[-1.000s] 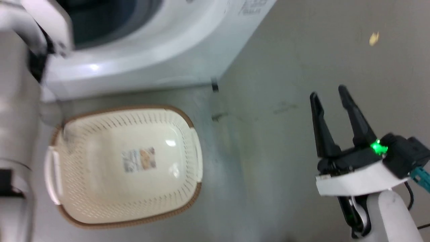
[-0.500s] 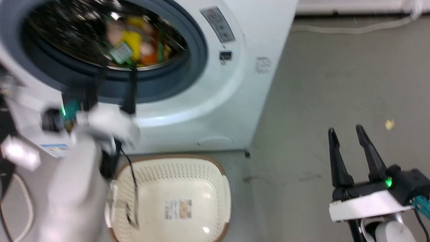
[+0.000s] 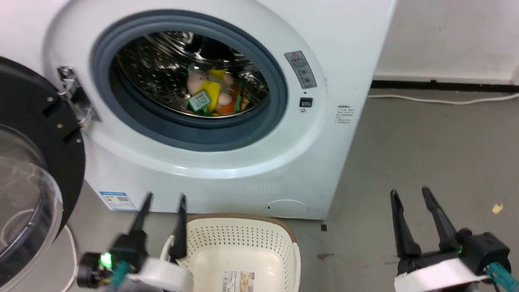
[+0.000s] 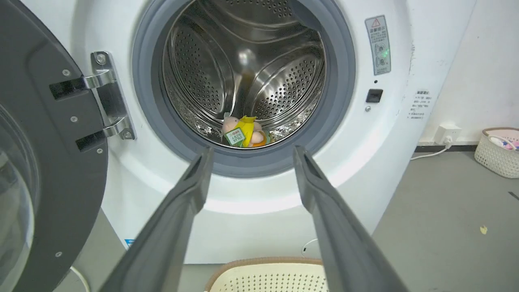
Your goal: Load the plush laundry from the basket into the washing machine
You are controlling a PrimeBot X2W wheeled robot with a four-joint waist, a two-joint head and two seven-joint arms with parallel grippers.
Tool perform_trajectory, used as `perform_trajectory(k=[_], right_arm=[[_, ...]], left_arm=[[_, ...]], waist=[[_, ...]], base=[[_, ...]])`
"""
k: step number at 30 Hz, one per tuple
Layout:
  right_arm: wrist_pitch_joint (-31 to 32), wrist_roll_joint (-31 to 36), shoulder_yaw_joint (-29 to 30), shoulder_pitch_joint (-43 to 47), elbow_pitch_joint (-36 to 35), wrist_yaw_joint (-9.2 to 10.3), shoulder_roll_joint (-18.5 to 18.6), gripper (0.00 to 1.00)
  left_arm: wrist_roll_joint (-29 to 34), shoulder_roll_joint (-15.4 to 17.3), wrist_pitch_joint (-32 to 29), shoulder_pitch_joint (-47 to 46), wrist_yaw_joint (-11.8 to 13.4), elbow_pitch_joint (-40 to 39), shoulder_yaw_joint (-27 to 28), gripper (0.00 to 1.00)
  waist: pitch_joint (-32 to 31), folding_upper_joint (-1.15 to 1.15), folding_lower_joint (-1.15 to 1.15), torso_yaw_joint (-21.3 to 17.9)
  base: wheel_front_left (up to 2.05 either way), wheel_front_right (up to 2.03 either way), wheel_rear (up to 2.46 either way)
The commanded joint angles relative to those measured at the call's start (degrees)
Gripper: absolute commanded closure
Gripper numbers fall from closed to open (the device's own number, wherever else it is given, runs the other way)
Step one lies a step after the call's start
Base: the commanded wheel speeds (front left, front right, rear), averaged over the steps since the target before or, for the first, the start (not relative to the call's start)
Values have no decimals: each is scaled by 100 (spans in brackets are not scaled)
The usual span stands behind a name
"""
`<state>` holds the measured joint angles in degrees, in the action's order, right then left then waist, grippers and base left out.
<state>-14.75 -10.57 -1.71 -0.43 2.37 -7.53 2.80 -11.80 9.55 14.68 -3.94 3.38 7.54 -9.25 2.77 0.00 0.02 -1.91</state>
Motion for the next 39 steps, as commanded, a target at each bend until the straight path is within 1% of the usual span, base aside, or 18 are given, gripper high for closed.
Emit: perform_trajectory(k=[1, 3, 7, 13, 14, 39], right_arm=[[-25, -31, 11, 135, 58, 4, 8, 0], [-25, -30, 13, 210, 76, 4, 8, 0], [-25, 12, -4, 329, 106, 4, 8, 0], [-25, 76, -30, 432, 161, 4, 8, 0], [2, 49, -30, 361, 149, 0, 0, 100], [248, 214, 5, 303, 84, 1, 0, 100]], left_arm=[[193, -4, 31, 151, 59, -33, -114, 0], [289, -42, 31, 268, 105, -64, -202, 0], [340, -62, 31, 381, 144, -104, -207, 0], [345, -77, 31, 426, 118, -129, -210, 0], [335, -74, 0, 371, 123, -106, -220, 100], [479, -176, -247, 375, 46, -208, -29, 100]], waist=[[-76, 0, -2, 54], [-98, 0, -2, 56], [-121, 0, -2, 47], [-149, 0, -2, 61], [-151, 0, -2, 61], [-173, 0, -2, 83]], base=[[0, 0, 0], [0, 0, 0], [0, 0, 0], [0, 0, 0], [0, 0, 0], [0, 0, 0]])
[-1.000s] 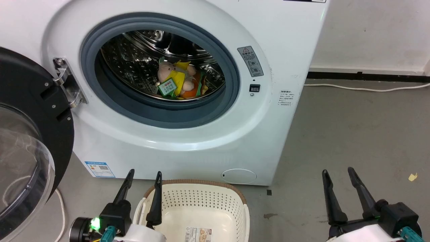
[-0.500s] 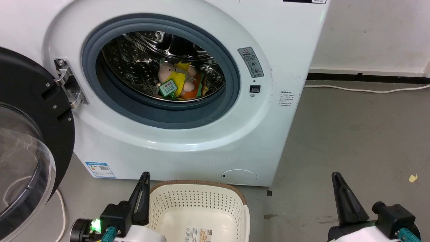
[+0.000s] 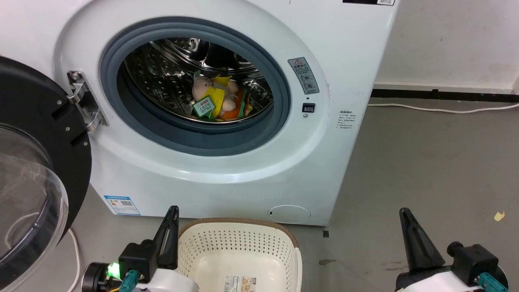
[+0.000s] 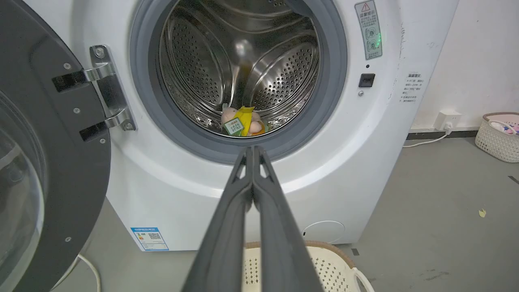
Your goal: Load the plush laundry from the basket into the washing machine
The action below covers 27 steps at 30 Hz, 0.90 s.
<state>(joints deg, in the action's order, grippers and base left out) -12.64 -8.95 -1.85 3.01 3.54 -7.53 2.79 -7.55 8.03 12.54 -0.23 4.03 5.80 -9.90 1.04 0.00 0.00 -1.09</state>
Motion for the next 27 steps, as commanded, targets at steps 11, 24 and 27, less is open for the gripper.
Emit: perform_trajectory(k=[11, 24, 27], right_arm=[[178, 148, 38, -71, -70, 1, 2, 100], [331, 253, 59, -103, -110, 2, 3, 100], [366, 277, 63, -111, -119, 2, 4, 100]], left_arm=[[134, -80, -173, 6, -63, -96, 146, 100], [221, -141, -325, 8, -110, -164, 265, 100], [242, -155, -360, 9, -122, -180, 292, 100]], waist=[[-12, 0, 0, 13], [-25, 0, 0, 26], [-28, 0, 0, 30]], base=[[0, 0, 0], [0, 0, 0], [0, 0, 0]])
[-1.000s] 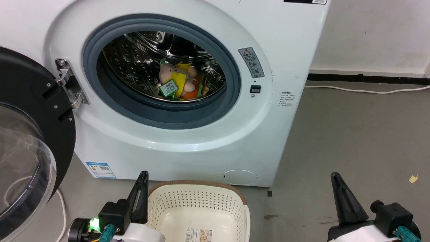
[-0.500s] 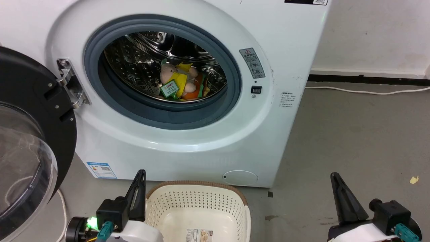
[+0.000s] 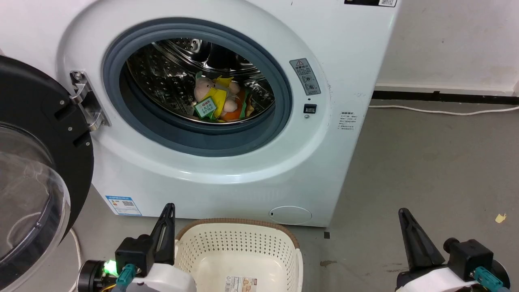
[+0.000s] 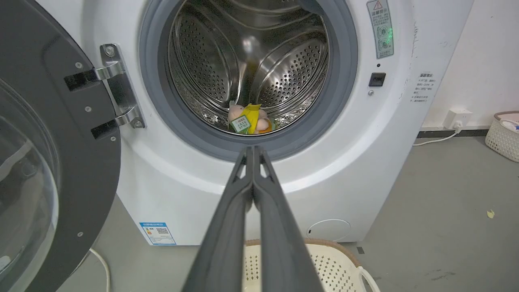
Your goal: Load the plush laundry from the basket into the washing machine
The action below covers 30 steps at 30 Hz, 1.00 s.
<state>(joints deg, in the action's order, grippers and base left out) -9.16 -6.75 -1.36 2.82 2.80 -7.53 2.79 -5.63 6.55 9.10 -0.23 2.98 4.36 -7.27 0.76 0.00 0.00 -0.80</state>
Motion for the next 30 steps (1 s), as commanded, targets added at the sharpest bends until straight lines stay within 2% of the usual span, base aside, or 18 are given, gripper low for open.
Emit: perform_trajectory(k=[1, 30], right_arm=[[30, 66, 16, -95, -48, 2, 4, 100], [371, 300, 62, -167, -137, 3, 6, 100]], left_arm=[[56, -13, -28, 9, -21, -41, 38, 100], [251, -149, -368, 14, -128, -193, 303, 100]], waist=[[-1, 0, 0, 2], [-30, 0, 0, 32]], base=[[0, 0, 0], [0, 0, 0]])
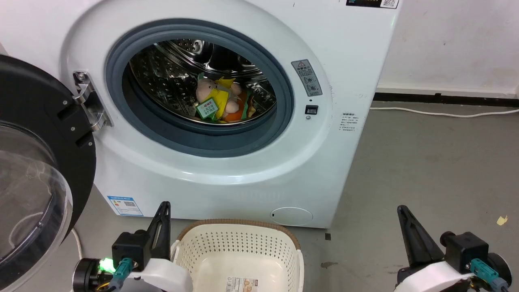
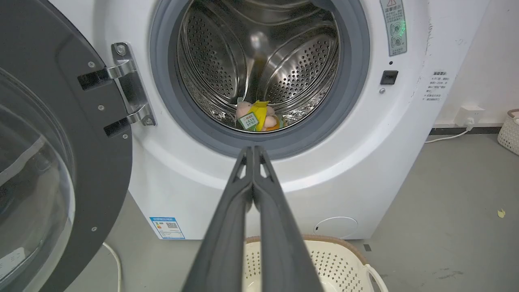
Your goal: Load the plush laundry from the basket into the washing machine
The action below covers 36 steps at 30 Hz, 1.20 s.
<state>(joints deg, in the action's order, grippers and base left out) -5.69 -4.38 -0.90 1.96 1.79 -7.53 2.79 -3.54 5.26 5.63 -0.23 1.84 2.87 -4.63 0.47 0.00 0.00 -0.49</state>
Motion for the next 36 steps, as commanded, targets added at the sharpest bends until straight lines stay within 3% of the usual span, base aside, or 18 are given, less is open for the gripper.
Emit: perform_trajectory(k=[1, 36], right_arm=[[35, 71, 17, -84, -39, 3, 6, 100], [470, 370, 76, -176, -153, 4, 9, 100]], left_arm=[[49, -24, -32, 15, -17, -50, 49, 100], [298, -199, -465, 21, -153, -244, 387, 100]], waist=[[-2, 0, 0, 2], [-39, 0, 0, 40]], base=[[0, 0, 0], [0, 0, 0]])
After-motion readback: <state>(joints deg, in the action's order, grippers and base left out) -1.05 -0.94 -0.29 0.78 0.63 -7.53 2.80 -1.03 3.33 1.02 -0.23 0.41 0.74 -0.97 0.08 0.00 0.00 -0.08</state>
